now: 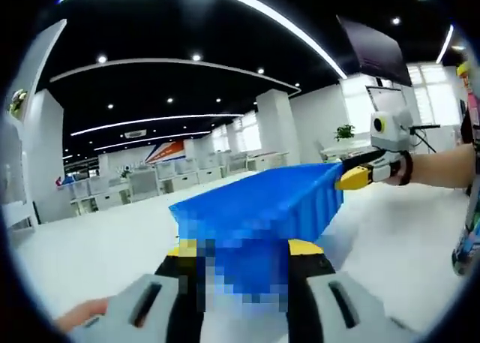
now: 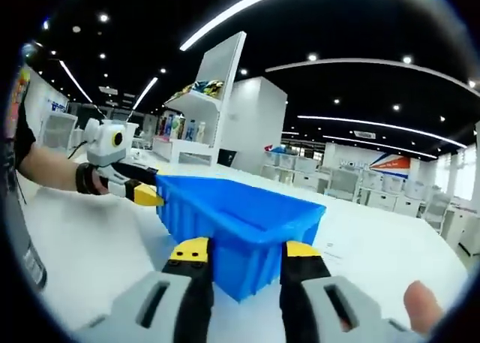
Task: Open the lid of the chip container on the table, take out the chips, place them into the box in front of the container, and close the lid
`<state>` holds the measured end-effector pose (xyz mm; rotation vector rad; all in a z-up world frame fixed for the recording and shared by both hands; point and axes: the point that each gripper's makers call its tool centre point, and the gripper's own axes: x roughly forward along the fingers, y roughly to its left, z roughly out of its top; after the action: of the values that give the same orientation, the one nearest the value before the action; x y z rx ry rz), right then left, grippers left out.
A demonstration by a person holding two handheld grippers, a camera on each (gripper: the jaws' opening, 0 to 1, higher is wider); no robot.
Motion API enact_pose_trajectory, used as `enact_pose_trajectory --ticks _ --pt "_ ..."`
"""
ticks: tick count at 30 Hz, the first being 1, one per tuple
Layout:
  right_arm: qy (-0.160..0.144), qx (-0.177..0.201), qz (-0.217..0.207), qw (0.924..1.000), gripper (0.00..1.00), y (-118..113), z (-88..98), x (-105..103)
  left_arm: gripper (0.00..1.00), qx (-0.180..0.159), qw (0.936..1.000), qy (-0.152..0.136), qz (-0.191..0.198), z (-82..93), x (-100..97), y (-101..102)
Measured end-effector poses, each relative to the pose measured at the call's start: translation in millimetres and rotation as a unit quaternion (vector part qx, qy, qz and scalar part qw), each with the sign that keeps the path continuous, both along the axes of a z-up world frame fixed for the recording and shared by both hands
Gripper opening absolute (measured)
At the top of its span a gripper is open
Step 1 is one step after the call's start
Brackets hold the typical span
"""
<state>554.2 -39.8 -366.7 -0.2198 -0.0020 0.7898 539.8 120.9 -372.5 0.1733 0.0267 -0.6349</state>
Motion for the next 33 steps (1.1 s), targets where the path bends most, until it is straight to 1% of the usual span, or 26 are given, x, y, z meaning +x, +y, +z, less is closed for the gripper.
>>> enact_pose_trajectory --ticks 1,3,4,6,8,9,11,14,17,18,19,20,22,24,26,28,30,31,32,33 --pt "-0.002 -0.007 0.001 1.0000 0.31 0.0 -4.5 0.2 0.39 0.003 1.0000 0.003 0.000 -3.5 0.1 -0.1" --pt "-0.013 -0.034 0.003 0.9993 0.31 -1.1 -14.5 0.6 0.38 0.012 0.9999 0.007 0.001 -9.6 -1.2 -0.6" --pt "-0.013 -0.043 0.002 0.9990 0.31 -1.5 -18.7 0.5 0.38 0.026 0.9997 0.005 -0.001 -13.2 -3.2 -1.4" --pt "-0.008 -0.042 0.001 0.9991 0.31 -3.0 -26.5 0.1 0.38 0.038 0.9993 -0.001 -0.003 -17.0 -5.6 -2.5" --pt "-0.004 -0.040 0.000 0.9992 0.32 -4.6 -27.6 -1.4 0.37 0.043 0.9990 -0.005 -0.005 -21.1 -7.2 -2.5" --pt "-0.013 -0.036 0.001 0.9993 0.32 -5.4 -27.1 -2.7 0.37 0.042 0.9990 -0.011 -0.007 -20.7 -7.6 -2.2" --pt "-0.012 -0.031 0.001 0.9994 0.32 -5.3 -25.7 -3.0 0.37 0.036 0.9991 -0.018 -0.010 -20.2 -8.1 -1.4" --pt "-0.010 -0.031 -0.001 0.9995 0.34 -3.8 -25.4 -4.2 0.38 0.040 0.9988 -0.027 -0.011 -20.1 -8.0 -1.3" --pt "-0.016 -0.051 -0.007 0.9986 0.35 -4.1 -27.7 -5.2 0.39 0.036 0.9988 -0.033 -0.007 -19.6 -7.0 -0.1" --pt "-0.007 -0.055 -0.009 0.9984 0.35 -5.8 -30.5 -6.5 0.41 0.039 0.9985 -0.038 -0.002 -19.9 -7.2 2.1" --pt "0.002 -0.058 -0.011 0.9983 0.37 -6.7 -32.9 -8.1 0.43 0.048 0.9981 -0.039 0.004 -21.3 -6.3 5.3" --pt "0.014 -0.059 -0.013 0.9981 0.40 -9.2 -35.5 -9.9 0.48 0.059 0.9976 -0.035 0.013 -23.8 -5.9 10.2" --pt "0.018 -0.061 -0.021 0.9978 0.51 -15.4 -36.6 -11.5 0.57 0.057 0.9978 -0.032 0.015 -23.9 -7.4 17.7" --pt "0.018 -0.066 -0.029 0.9973 0.57 -23.1 -35.6 -14.6 0.60 0.045 0.9985 -0.026 0.016 -21.1 -10.2 23.3" --pt "0.018 -0.071 -0.034 0.9967 0.57 -28.2 -33.1 -18.9 0.60 0.035 0.9990 -0.023 0.014 -14.5 -15.3 29.1" --pt "0.013 -0.080 -0.033 0.9962 0.58 -30.6 -26.7 -26.6 0.61 0.029 0.9993 -0.022 0.011 -4.6 -24.5 28.7" --pt "0.001 -0.084 -0.031 0.9960 0.61 -30.2 -17.8 -33.2 0.63 0.026 0.9992 -0.028 0.005 5.5 -32.2 28.2" --pt "-0.011 -0.089 -0.027 0.9956 0.64 -29.3 -9.8 -38.1 0.66 0.026 0.9990 -0.037 -0.003 14.2 -38.8 26.6" --pt "-0.026 -0.099 -0.028 0.9944 0.67 -29.5 -1.8 -42.7 0.69 0.025 0.9988 -0.041 -0.004 20.1 -44.8 25.9" --pt "-0.035 -0.112 -0.031 0.9925 0.70 -31.4 3.1 -46.2 0.75 0.032 0.9982 -0.051 -0.007 29.1 -53.9 25.0"
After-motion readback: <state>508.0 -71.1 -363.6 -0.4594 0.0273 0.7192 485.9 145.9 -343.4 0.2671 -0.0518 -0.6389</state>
